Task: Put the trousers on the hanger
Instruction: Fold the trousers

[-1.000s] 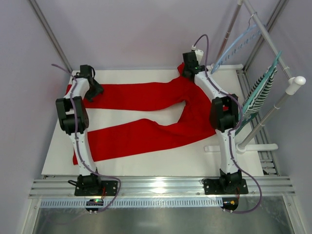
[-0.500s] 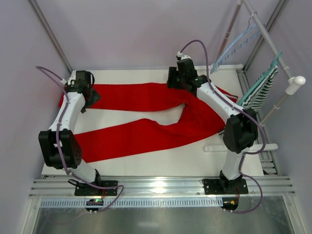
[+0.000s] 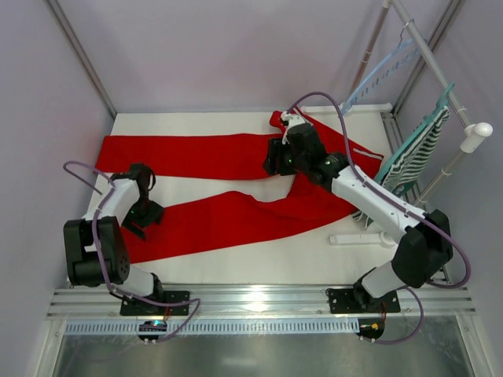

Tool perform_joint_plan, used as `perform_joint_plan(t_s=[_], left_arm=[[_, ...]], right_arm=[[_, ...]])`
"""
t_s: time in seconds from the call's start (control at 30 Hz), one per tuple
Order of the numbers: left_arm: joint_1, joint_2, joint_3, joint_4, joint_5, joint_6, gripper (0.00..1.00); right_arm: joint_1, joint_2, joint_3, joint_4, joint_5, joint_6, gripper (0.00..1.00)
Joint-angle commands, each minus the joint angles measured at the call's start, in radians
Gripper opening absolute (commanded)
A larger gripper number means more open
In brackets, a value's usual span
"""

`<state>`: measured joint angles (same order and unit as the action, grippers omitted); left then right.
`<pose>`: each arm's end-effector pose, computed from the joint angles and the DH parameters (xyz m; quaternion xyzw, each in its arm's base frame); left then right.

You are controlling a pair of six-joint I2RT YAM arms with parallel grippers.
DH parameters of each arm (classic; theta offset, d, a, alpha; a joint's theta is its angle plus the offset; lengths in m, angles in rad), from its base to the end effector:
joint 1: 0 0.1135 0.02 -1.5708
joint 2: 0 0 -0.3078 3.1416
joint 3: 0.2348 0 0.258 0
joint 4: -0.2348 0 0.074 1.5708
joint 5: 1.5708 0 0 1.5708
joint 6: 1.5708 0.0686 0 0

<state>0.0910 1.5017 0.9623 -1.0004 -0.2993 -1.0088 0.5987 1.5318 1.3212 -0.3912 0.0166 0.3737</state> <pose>0.2463 0.0428 0.2037 -0.5187 0.8417 0.1269 0.0798 0.3174 0.2152 0.3466 -0.0955 0.8797 0.2111 0.4152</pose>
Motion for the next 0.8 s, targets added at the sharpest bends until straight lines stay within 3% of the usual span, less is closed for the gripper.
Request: perform_joint_plan(t_s=[0.0,0.23,0.33,0.4,0.43,0.47,0.53,0.77], left_arm=[[0.001,-0.047,-0.068,0.043,0.031,-0.097,0.71],[0.001,-0.005,-0.223,0.173,0.071,-0.185,0.74],[0.001,0.070,-0.221,0.195,0.034,-0.189,0.70],[0.004,0.112,-0.189,0.203,0.008,-0.165,0.55],[0.007,0.149,-0.174,0.197,-0.007,-0.163,0.40],[0.012,0.166,-0.145,0.194,-0.027,-0.159,0.19],[0.041,0.198,-0.120,0.201,-0.031,-0.133,0.01],[0.159,0.293,0.038,0.148,-0.133,-0.041,0.00]], right_arm=[[0.004,-0.100,-0.069,0.040,-0.047,0.025,0.59],[0.007,-0.209,-0.132,0.034,-0.050,0.028,0.59],[0.006,-0.260,-0.158,0.028,-0.043,0.024,0.59],[0.007,-0.292,-0.181,0.018,-0.032,0.022,0.59],[0.007,-0.323,-0.191,0.018,-0.026,0.022,0.59],[0.007,-0.337,-0.201,0.018,-0.021,0.022,0.59],[0.006,-0.363,-0.230,0.020,-0.021,0.022,0.59],[0.007,-0.421,-0.272,0.008,-0.027,0.025,0.59]])
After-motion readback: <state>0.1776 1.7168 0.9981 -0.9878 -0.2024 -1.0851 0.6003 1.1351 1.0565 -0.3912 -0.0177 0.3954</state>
